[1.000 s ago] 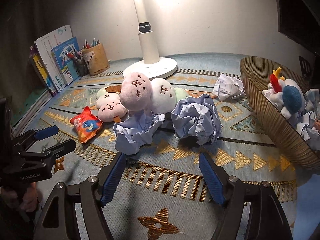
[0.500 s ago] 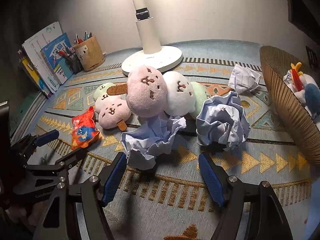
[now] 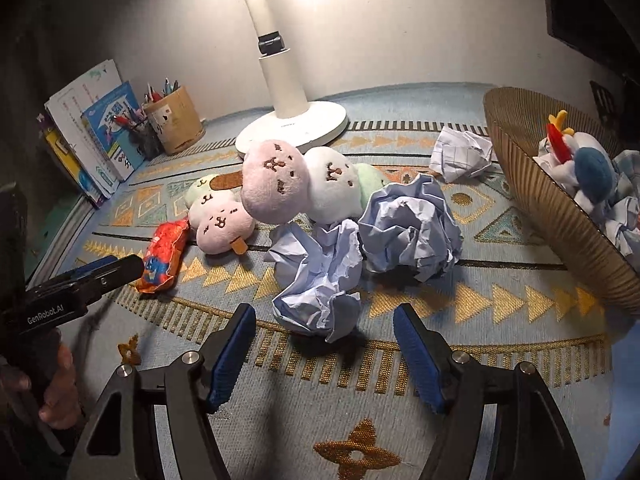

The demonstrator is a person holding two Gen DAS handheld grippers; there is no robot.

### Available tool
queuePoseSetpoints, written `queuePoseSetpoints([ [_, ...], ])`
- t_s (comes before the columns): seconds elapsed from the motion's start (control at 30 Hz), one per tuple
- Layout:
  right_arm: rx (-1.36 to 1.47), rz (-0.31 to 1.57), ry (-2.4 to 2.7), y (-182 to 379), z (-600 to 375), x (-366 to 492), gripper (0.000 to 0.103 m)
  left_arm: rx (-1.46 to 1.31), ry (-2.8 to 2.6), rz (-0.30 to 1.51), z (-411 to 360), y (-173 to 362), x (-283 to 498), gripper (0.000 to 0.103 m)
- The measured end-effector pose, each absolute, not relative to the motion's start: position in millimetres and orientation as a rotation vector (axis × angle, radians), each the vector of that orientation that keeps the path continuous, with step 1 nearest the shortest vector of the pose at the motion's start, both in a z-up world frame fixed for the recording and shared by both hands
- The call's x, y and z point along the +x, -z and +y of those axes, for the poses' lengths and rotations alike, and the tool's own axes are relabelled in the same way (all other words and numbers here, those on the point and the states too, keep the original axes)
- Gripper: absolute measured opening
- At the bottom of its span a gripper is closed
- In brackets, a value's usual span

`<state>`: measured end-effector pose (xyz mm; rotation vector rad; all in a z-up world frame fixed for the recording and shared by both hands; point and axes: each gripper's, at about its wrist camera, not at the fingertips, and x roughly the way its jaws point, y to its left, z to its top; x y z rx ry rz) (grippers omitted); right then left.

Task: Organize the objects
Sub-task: 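Withdraw both grippers from the bowl toward the red snack bag and papers, then grasp the red snack bag with the left gripper while the right grasps crumpled paper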

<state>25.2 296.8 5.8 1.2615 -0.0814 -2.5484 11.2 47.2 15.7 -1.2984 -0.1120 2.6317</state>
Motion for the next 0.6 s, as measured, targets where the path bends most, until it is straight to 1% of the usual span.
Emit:
queuePoseSetpoints([
  [0.13, 1.333, -0.106, 2.522, 6, 293, 6, 0.070, -1.347, -2.630, -0.056, 66, -2, -3, 0.086],
  [0.2, 1.328, -0.080, 2.536, 6, 289, 1, 0.070, -1.350, -2.655, -0.013, 70, -2, -5, 0.086],
  [0.3, 1.329, -0.046, 2.548, 7, 281, -6, 0.069, -1.356, -2.664, -0.008, 69, -1, -7, 0.085],
  [0.4, 1.315, 0.018, 2.580, 8, 274, -7, 0.058, -1.348, -2.685, 0.021, 71, -2, -6, 0.076],
  [0.43, 1.308, 0.033, 2.585, 8, 272, -6, 0.051, -1.342, -2.681, 0.028, 72, -3, -5, 0.069],
  [0.47, 1.302, 0.038, 2.585, 7, 272, -5, 0.049, -1.334, -2.682, 0.035, 73, -3, -3, 0.063],
  [0.5, 1.296, 0.038, 2.582, 7, 272, -4, 0.048, -1.327, -2.681, 0.039, 73, -4, -3, 0.060],
  [0.53, 1.290, 0.035, 2.578, 7, 273, -3, 0.045, -1.320, -2.676, 0.037, 74, -5, -1, 0.050],
  [0.57, 1.283, 0.032, 2.571, 6, 273, -1, 0.044, -1.312, -2.669, 0.029, 74, -6, 1, 0.043],
  [0.6, 1.280, 0.032, 2.561, 5, 274, 2, 0.044, -1.311, -2.668, 0.023, 74, -8, 3, 0.041],
])
